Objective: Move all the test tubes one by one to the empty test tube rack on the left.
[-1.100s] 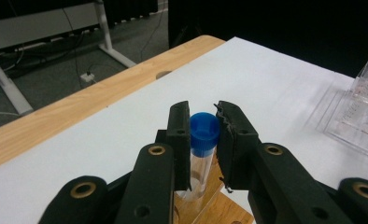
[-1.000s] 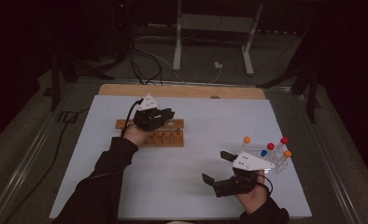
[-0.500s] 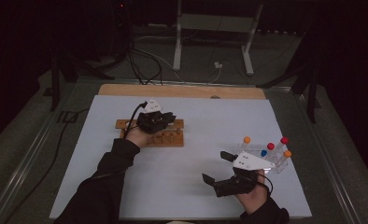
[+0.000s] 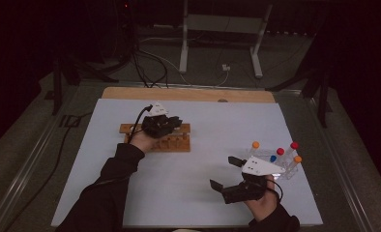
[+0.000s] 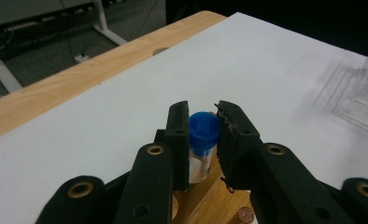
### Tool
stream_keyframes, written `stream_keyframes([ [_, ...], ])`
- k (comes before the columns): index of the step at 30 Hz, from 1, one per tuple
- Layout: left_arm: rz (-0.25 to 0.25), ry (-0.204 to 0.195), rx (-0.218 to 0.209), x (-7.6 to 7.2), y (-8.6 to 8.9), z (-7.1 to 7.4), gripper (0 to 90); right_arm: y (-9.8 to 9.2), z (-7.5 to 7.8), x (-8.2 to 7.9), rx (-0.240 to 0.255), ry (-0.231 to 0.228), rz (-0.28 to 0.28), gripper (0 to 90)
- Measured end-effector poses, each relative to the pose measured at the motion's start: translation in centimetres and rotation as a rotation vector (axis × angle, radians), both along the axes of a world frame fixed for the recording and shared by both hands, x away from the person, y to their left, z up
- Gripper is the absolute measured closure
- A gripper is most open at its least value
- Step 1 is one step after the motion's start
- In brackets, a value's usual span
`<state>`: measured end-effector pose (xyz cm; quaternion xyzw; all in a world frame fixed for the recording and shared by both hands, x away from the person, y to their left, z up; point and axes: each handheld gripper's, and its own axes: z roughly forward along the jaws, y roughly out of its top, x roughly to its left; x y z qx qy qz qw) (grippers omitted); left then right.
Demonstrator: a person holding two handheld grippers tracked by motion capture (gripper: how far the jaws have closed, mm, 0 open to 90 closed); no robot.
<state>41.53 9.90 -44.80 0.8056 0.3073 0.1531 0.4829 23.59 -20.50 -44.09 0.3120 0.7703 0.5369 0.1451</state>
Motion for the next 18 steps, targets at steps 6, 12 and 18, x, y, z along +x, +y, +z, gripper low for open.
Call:
stream_keyframes([
  [6,-0.008,-0.011,-0.009,-0.4,0.4,0.8,57.6,-0.2,0.1,0.0,0.007,-0.012,-0.009,0.0],
  [12,-0.012,-0.032,-0.033,-1.5,1.1,2.3,44.2,-0.1,0.2,-0.1,0.006,-0.015,-0.008,0.0],
  [18,-0.006,-0.035,-0.053,-2.9,2.1,3.6,29.2,-0.3,0.4,-0.1,0.018,-0.014,-0.014,0.0],
])
